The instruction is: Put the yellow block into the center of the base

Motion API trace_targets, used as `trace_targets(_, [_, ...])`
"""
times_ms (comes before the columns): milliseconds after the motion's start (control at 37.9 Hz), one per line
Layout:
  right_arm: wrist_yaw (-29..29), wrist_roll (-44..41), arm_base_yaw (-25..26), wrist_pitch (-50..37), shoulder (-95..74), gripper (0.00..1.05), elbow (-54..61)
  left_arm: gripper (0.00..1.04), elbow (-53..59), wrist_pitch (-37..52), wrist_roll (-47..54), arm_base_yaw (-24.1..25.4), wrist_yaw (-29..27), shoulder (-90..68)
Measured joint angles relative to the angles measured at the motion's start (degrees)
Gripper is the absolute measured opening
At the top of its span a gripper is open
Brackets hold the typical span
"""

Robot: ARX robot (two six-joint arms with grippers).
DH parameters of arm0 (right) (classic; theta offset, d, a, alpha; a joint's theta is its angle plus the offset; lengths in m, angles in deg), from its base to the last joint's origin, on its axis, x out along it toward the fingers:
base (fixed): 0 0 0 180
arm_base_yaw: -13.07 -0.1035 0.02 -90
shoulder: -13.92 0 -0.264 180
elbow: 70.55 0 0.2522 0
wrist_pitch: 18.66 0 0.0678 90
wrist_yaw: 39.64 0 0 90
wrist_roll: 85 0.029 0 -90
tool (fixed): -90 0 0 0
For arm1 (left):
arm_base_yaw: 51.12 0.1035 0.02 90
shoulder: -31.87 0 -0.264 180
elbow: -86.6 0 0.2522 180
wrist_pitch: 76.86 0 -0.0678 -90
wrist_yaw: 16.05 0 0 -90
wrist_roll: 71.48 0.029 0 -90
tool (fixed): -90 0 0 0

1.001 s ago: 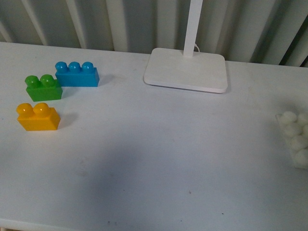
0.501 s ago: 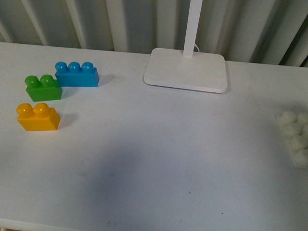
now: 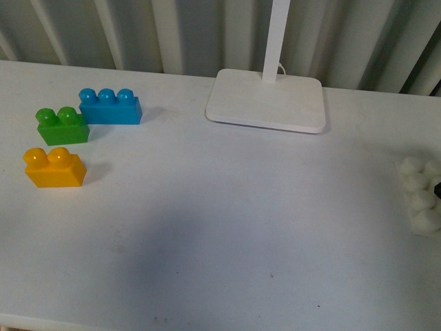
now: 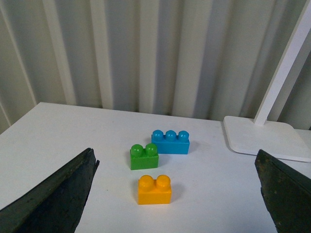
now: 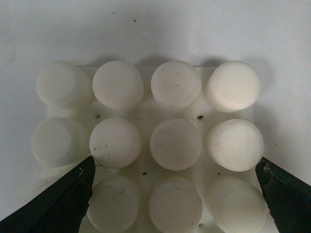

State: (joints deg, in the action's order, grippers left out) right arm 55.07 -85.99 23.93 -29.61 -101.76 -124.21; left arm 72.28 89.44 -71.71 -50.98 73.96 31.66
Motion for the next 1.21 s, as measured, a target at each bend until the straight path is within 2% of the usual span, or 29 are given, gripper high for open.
trace_targets(316, [-3.1,2.8,-7.9,1.0,0.0,0.95,0.4,0.98,0.0,0.0,0.0,0.0,0.0,0.0])
trace_targets(474, [-5.8,8.0,-15.3,2.5,-1.5,0.96,-1.5,0.98,0.0,0.0,0.0,0.0,0.0,0.0])
trace_targets(633, [-7.5,11.4,-20.6,4.3,-2.8,0.96,-4.1,0.98,0.0,0.0,0.0,0.0,0.0,0.0])
trace_targets(791, [-9.7,16.5,-28.3,7.9,-5.0,0.96,-9.1,0.98,0.0,0.0,0.0,0.0,0.0,0.0])
trace_targets(1212, [-12.9,26.2,-39.8,16.9,-11.8,0.96,-23.8,0.98,0.0,0.0,0.0,0.0,0.0,0.0])
